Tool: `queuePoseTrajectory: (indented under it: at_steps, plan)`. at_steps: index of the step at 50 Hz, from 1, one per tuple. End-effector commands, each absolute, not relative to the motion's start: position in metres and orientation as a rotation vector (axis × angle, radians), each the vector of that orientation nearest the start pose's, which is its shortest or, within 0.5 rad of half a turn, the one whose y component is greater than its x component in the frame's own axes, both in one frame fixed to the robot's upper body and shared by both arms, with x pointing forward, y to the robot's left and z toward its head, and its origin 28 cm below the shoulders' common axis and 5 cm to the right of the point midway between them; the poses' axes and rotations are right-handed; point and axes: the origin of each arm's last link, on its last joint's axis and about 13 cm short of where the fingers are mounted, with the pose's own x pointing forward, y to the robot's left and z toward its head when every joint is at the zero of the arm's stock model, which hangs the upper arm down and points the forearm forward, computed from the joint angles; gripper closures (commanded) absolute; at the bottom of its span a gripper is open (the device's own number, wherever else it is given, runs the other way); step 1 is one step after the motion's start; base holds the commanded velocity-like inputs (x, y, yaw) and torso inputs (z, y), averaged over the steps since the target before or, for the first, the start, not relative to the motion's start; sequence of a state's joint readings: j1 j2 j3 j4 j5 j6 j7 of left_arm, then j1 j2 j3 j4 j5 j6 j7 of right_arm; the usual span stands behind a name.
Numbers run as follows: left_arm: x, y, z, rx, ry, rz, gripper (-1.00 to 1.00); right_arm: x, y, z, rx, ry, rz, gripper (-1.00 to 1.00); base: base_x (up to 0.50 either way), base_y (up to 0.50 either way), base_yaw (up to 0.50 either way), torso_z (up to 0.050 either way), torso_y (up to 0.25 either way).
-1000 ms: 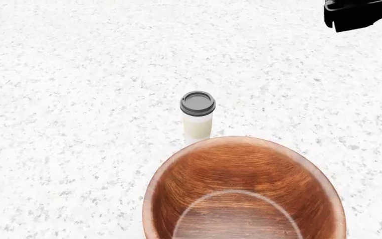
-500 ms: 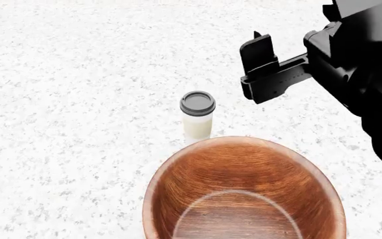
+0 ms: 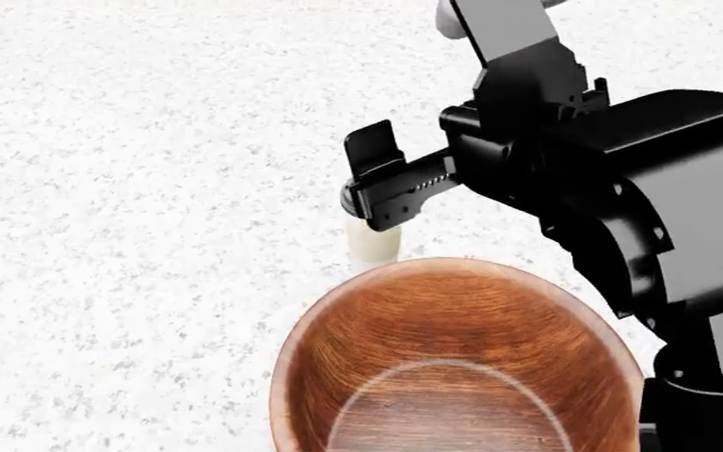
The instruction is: Place the cup inside the bowl on the dining table and move the bowl to any counter.
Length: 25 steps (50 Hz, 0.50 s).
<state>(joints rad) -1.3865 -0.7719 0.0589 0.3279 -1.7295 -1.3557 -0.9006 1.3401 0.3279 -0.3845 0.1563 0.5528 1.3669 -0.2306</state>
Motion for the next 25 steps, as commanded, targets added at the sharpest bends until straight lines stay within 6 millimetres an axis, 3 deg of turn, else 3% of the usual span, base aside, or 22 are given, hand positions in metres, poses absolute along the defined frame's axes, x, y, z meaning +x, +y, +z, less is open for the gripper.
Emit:
queuePoseTrajectory:
  at_steps: [1,15,25]
  plan:
    - [0.21,0.282,0.368,0.08,-0.131,-0.098,-1.0,0.382,-0.116,0.294,-0.162,0.42,0.461,-1.0,0.0,0.0,0.0,0.0,0.0]
    - [0.213,0.281,0.366,0.067,-0.131,-0.106,-1.0,0.414,-0.096,0.291,-0.146,0.448,0.477,-1.0,0.0,0.0,0.0,0.0,0.0]
    - [0.213,0.282,0.364,0.065,-0.131,-0.101,-1.0,0.418,-0.091,0.273,-0.179,0.502,0.491,-1.0,0.0,0.0,0.0,0.0,0.0]
